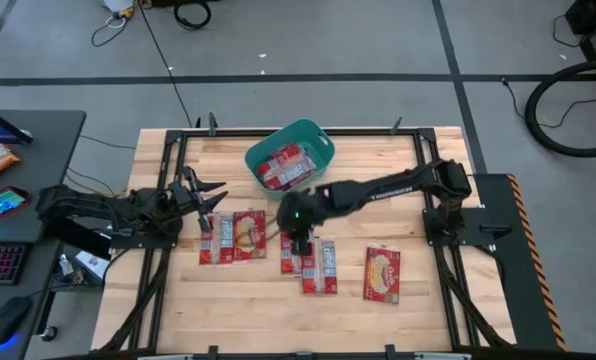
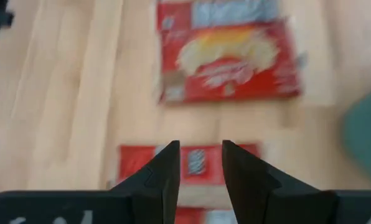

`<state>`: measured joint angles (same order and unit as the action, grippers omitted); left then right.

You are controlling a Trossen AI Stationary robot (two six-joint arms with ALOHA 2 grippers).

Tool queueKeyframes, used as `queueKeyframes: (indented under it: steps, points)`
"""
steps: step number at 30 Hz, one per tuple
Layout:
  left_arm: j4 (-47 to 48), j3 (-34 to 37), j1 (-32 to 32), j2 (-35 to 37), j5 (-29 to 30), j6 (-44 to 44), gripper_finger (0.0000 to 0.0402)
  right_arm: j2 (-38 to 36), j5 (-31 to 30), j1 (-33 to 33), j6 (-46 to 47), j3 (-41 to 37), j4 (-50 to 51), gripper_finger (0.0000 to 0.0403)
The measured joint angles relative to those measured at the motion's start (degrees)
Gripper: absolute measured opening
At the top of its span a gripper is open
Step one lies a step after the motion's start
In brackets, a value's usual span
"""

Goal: Sort popcorn bags into baskets
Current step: Put the popcorn bag into the blue bin

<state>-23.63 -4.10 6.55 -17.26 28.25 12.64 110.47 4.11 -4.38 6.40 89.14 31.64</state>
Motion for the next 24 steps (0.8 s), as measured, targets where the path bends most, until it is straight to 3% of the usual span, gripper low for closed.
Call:
queueKeyframes:
  steps: [8, 15, 20, 24]
  points:
    - [-0.01, 0.0, 0.02, 0.0, 0.0, -0.02, 0.0119, 0.09, -4.15, -5.56, 9.26, -1.14, 7.28, 0.0129]
    - [-0.03, 0.02, 0.02, 0.0, 0.0, -0.04, 0.0119, 0.12, 0.21, -5.08, 15.81, -3.81, 8.84, 0.0161]
    - [-0.04, 0.0, 0.02, 0.0, 0.0, 0.0, 0.0119, 0.07, -5.42, -7.25, 15.47, -4.52, 8.69, 0.0174]
    - [-0.04, 0.01, 0.02, 0.01, 0.0, -0.02, 0.0119, 0.63, -6.2, -8.33, 17.76, -4.5, 11.54, 0.0173]
